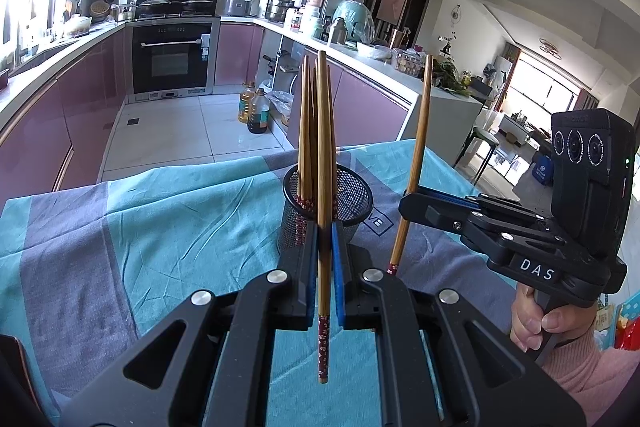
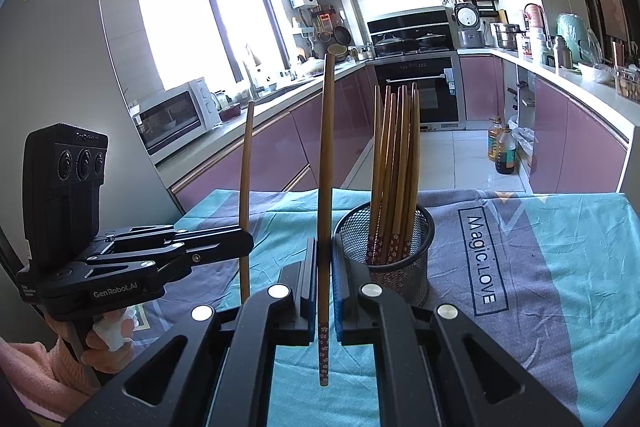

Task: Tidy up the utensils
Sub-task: 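Hold both chopsticks upright and move them over the mesh cup opening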

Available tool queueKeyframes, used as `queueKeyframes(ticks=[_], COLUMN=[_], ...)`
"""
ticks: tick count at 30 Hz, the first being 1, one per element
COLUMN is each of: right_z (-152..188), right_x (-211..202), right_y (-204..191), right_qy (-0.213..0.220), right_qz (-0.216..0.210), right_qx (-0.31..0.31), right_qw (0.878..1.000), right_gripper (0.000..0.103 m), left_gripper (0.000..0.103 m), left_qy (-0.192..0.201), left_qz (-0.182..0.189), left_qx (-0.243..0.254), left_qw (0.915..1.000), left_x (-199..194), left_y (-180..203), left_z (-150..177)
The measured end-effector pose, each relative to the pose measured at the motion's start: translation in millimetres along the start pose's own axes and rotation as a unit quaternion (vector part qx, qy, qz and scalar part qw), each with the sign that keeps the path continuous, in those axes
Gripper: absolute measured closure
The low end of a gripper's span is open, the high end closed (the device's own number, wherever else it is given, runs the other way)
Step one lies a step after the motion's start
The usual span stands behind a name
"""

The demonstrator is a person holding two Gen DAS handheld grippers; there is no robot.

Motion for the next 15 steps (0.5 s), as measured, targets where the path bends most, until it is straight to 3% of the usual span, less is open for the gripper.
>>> queueKeyframes(ticks=[15], right_z=[-3.5], right_x=[1.0], right_y=[0.3], right_qy=[0.001], right_qz=[0.001], right_qx=[-0.001], right_qw=[1.0], right_gripper=[0.097], left_gripper=[0.095], left_qy=[0.003], left_qz=[0.0], left_qx=[0.001], left_qw=[1.0], left_x=[0.1], left_y=[1.7], left_z=[-3.1])
Point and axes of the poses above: each gripper's, at about its wrist camera, not at the fingertips, and x roughly the way its jaws point, y to its right, z to its underside, the point moved 9 cm from there along x, roughly the way its jaws point, and after that the axes turned 5 degrees about x, right-handed, at the moved point
